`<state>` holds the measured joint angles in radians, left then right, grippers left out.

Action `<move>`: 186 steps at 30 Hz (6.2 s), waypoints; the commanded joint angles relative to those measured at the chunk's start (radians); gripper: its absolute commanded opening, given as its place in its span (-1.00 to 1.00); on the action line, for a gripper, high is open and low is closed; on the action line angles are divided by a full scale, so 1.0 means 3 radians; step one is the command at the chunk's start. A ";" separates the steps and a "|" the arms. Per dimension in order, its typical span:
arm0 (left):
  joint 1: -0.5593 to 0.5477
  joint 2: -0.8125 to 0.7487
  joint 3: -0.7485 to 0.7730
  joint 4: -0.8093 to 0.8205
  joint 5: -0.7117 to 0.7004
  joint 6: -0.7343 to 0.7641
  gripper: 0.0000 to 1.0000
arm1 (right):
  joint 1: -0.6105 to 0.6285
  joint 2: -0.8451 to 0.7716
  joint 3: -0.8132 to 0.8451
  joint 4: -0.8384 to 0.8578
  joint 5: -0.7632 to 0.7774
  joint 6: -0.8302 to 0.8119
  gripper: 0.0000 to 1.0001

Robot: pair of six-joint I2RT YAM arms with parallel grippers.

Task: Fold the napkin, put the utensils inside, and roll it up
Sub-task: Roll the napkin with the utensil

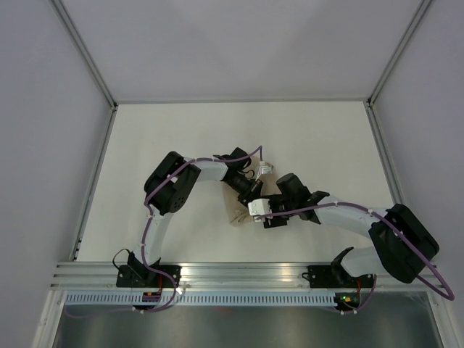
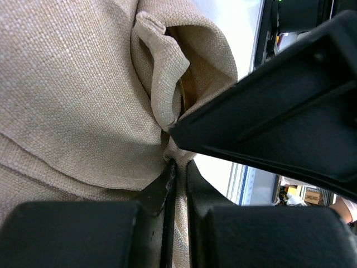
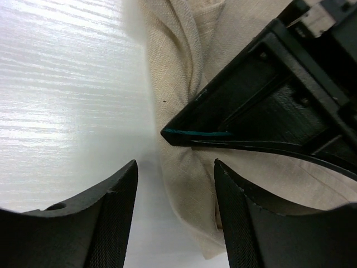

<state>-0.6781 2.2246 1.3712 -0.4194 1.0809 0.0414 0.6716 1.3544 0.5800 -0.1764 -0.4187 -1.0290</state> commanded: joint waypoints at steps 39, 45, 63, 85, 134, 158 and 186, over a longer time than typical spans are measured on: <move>0.0153 -0.0236 -0.0122 -0.0167 -0.0913 -0.0097 -0.58 | -0.0060 0.0823 0.0653 -0.0955 -0.0312 -0.0205 -0.78; 0.0205 -0.0430 -0.0163 -0.0080 -0.0934 -0.0220 -0.43 | -0.0208 0.1048 0.0950 -0.1416 -0.0547 -0.0348 -0.85; 0.0486 -0.1677 -0.0862 0.0753 -0.1842 -0.0736 -0.49 | -0.0541 0.2045 0.2013 -0.2668 -0.1100 -0.0671 -0.85; -0.0336 -0.3355 -0.2285 0.2737 -0.3547 -0.0491 -0.42 | -0.0904 0.3216 0.3318 -0.3881 -0.1432 -0.0640 -0.88; -0.1483 -0.1290 -0.1600 0.1925 -0.3854 0.1166 -0.91 | -0.1098 0.3033 0.2986 -0.3228 -0.1376 -0.0160 -0.75; -0.0752 -0.0855 -0.0598 0.0483 -0.2023 0.0460 -0.95 | -0.2075 0.1356 0.2050 -0.0900 -0.1386 0.1774 0.27; -0.0322 0.0428 0.0706 -0.0928 -0.1067 0.0123 -0.95 | -0.0593 -0.0680 -0.0144 -0.0236 -0.0016 0.0418 0.46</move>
<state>-0.7586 2.2597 1.6020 -0.5877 0.8585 0.1009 0.4461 1.1484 0.5556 -0.4011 -0.5396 -0.8734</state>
